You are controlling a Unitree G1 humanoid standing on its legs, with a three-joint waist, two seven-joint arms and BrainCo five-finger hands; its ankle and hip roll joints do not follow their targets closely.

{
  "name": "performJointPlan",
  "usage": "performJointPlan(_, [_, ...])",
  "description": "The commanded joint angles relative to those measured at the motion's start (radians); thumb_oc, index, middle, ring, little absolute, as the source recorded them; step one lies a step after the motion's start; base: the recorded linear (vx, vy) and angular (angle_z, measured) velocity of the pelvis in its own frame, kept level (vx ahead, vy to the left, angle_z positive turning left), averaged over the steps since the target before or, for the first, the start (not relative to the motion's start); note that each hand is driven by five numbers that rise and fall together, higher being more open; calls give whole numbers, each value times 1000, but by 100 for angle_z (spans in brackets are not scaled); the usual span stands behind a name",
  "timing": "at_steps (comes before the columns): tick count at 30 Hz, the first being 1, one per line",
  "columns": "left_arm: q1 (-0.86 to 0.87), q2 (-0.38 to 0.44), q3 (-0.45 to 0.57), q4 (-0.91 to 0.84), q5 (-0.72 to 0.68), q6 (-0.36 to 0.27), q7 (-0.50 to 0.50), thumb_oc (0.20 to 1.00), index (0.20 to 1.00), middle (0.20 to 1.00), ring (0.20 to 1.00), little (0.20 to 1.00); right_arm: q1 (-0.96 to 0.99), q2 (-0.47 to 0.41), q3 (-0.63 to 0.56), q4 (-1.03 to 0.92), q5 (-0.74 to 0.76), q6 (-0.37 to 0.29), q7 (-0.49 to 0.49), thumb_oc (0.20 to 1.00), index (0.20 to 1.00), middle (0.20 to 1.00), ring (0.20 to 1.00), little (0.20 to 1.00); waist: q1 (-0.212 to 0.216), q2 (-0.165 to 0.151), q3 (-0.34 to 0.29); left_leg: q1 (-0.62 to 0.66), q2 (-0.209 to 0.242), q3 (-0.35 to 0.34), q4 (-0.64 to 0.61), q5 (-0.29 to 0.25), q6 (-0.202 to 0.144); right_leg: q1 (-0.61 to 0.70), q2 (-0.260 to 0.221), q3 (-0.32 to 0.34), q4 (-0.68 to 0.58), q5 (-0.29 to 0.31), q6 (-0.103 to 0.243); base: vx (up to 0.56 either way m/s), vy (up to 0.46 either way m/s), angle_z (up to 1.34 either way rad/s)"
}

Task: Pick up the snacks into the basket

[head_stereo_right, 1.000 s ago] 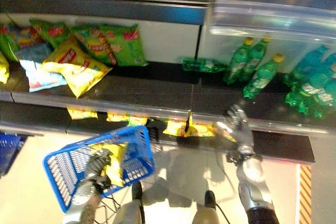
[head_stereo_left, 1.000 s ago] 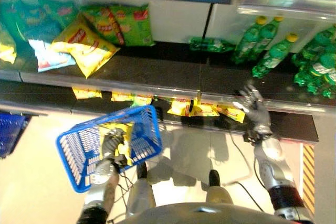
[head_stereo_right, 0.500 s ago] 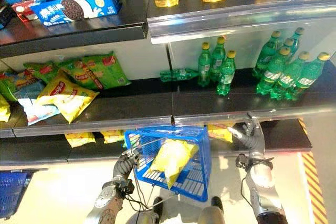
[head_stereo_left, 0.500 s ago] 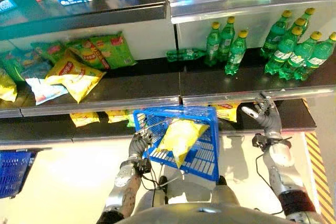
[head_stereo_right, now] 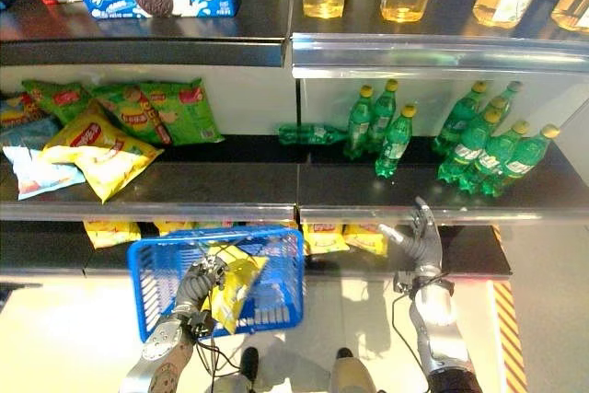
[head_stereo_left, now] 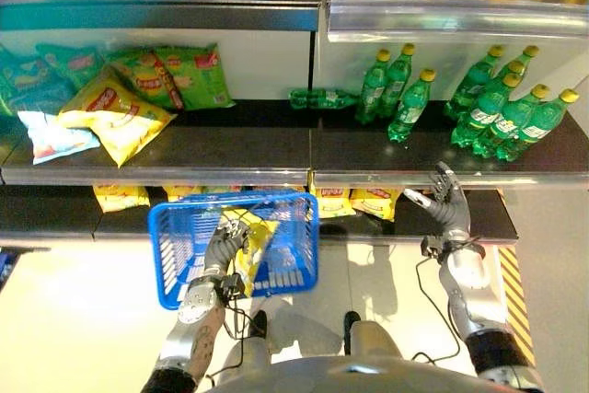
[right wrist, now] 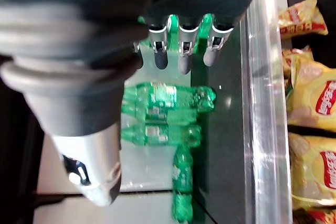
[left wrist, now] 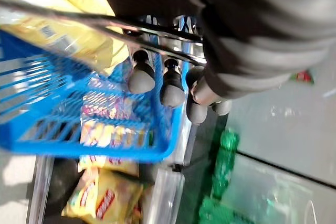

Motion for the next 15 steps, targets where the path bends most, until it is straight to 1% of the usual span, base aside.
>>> performJointPlan(1, [-62,19,38,-208,18,-106,-19,200,200,200,200,200,-44,-30,-30,-71,-21,-27,-18,1000,1000,1000,1000,1000,11,-39,-32,116,-135,32,9,-105,75,-51,-37,30,-202,128,69,65,-142,74])
performJointPlan(2, [-52,15,41,-209,21,-107,-21,200,200,200,200,200,-46,-31,-30,-68,-22,-26,-23,1000,1000,1000,1000,1000,17,-44,-42,116,-134,25,-2,-103,69,-33,-47,10,-232,140,74,83,-266,27])
performJointPlan(3, [-18,3,58,-219,19,-106,-16,200,200,200,200,200,-66,-37,-25,-57,-36,-17,-43,1000,1000,1000,1000,1000,33,-46,-52,123,-109,49,-13,-100,57,-29,-51,-37,-224,149,80,101,-377,10])
performJointPlan(5, [-8,1,62,-219,4,-99,-9,200,200,200,200,200,-58,-41,-30,-72,-41,-15,-66,1000,1000,1000,1000,1000,28,-41,-50,114,-73,50,-8,-89,35,-28,-28,-20,-192,113,59,69,-383,0])
performJointPlan(6, [-5,2,64,-218,2,-99,-9,200,200,200,200,200,-49,-42,-36,-76,-39,-15,-69,1000,1000,1000,1000,1000,28,-41,-49,108,-59,38,-4,-88,27,-25,-20,-25,-183,96,48,69,-346,5])
performJointPlan(8, [10,-5,87,-228,14,-101,-4,200,200,200,200,200,-32,-55,-56,-92,-59,-13,-78,1000,1000,1000,1000,1000,31,-38,-43,91,-37,13,35,-93,3,-14,-10,-72,-153,73,33,85,-350,19])
performJointPlan(10, [14,-13,83,-232,12,-97,0,200,200,200,200,200,-24,-59,-65,-93,-57,-13,-94,1000,1000,1000,1000,1000,29,-35,-32,65,-27,3,85,-89,-8,3,-2,-93,-148,55,19,41,-230,44])
performJointPlan(11, [14,-13,83,-233,12,-97,0,200,200,200,200,200,-24,-60,-65,-93,-57,-13,-94,1000,1000,1000,1000,1000,28,-34,-31,64,-27,1,88,-91,-8,4,-2,-94,-148,55,19,57,-266,49])
performJointPlan(12, [27,-24,88,-238,8,-100,4,200,200,200,200,200,-22,-74,-83,-88,-50,-11,-102,1000,1000,1000,1000,1000,34,-35,-17,45,-27,-10,132,-82,-13,20,8,-111,-139,39,5,49,-201,31])
performJointPlan(13, [32,-27,86,-240,5,-99,3,200,200,200,200,200,-21,-77,-86,-88,-46,-8,-106,1000,1000,1000,1000,1000,33,-31,-15,44,-29,-8,131,-81,-11,23,10,-114,-139,37,1,46,-241,34])
performJointPlan(15, [38,-29,78,-239,0,-98,3,200,200,200,200,200,-36,-86,-95,-70,-34,-4,-123,1000,1000,1000,1000,1000,31,-20,-7,28,-39,9,115,-58,-5,20,12,-123,-136,28,-3,-15,-68,30])
